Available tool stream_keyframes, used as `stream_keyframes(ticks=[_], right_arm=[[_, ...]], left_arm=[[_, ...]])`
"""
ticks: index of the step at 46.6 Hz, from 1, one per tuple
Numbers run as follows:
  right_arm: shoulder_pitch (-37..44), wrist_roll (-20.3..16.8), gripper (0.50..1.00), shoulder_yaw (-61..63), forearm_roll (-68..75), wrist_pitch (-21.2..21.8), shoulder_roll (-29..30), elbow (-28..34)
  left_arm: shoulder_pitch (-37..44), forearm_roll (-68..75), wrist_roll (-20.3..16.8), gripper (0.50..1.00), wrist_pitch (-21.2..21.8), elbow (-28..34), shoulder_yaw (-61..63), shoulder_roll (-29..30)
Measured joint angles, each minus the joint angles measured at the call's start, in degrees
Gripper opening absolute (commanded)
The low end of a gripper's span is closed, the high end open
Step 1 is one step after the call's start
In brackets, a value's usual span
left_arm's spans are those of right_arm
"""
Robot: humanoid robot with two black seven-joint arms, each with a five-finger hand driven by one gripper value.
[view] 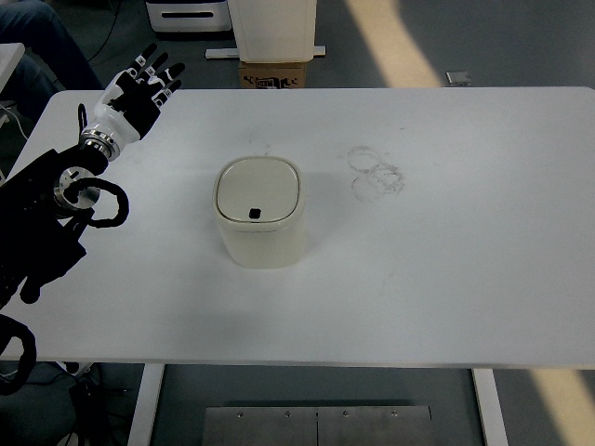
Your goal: Open trash can
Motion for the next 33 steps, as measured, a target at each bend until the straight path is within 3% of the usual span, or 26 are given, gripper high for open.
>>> stream_keyframes(ticks=[33], right_arm=[[0.0, 0.0, 0.991, 0.0, 0.0, 0.0, 0.0, 0.0]], left_arm=[[-4.23, 0.1, 0.8, 1.0, 0.17, -2.24, 0.48, 1.24]])
